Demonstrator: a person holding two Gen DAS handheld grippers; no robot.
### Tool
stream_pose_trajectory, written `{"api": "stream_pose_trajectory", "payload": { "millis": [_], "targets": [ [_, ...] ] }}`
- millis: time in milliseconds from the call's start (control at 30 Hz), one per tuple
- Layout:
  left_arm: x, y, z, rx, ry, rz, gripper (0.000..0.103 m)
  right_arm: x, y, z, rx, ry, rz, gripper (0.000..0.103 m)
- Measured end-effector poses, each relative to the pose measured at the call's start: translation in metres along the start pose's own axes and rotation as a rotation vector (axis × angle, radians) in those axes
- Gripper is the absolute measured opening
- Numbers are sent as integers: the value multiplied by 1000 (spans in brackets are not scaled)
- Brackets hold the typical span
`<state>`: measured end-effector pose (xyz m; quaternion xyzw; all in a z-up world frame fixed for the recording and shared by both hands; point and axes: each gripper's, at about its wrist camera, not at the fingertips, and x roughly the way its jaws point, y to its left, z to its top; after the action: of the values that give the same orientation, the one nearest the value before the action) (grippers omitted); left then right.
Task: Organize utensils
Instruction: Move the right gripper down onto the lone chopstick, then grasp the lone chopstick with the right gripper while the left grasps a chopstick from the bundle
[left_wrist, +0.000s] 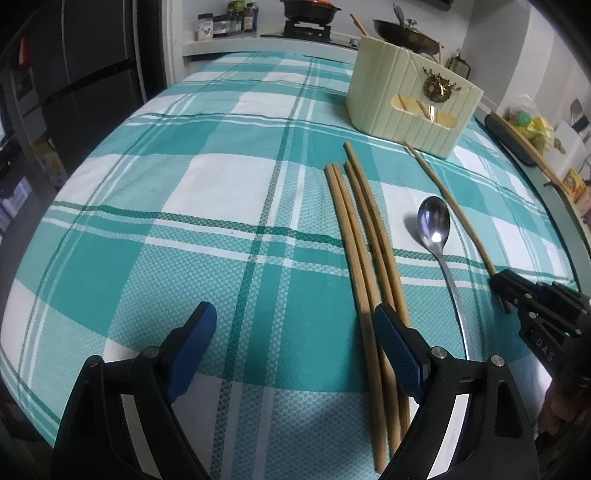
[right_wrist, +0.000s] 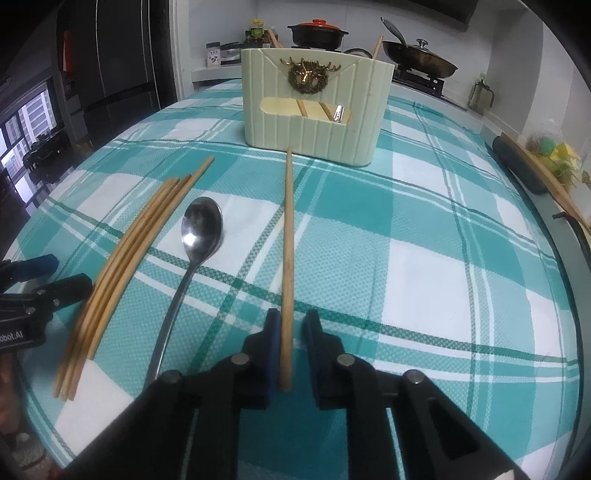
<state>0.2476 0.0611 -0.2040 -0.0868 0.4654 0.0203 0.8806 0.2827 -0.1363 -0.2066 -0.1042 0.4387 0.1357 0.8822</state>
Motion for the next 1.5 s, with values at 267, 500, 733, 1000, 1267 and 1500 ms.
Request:
{"api": "stream_pose_trajectory", "payload": {
  "millis": [267,500,733,1000,1267,1500],
  "targets": [
    [4,-3,0,26,-9,38,88,-14,-8,-19,51,0,-47,7],
    [9,-6,2,51,-8,66,90,-32,-26,-42,114,24,-78,7],
    [14,-8,7,78,4,100,91,-50,-43,-67,124,40,-159,8],
    [20,-4,16,129,42,87,96,-60,-44,-74,110,43,-159,33],
    [31,5,36,159,100,74,96,-49,-52,-61,70,137,-36,37],
    [42,-1,52,206,135,55,95,-37,-71,-48,84,203,10,37]
  ]
}}
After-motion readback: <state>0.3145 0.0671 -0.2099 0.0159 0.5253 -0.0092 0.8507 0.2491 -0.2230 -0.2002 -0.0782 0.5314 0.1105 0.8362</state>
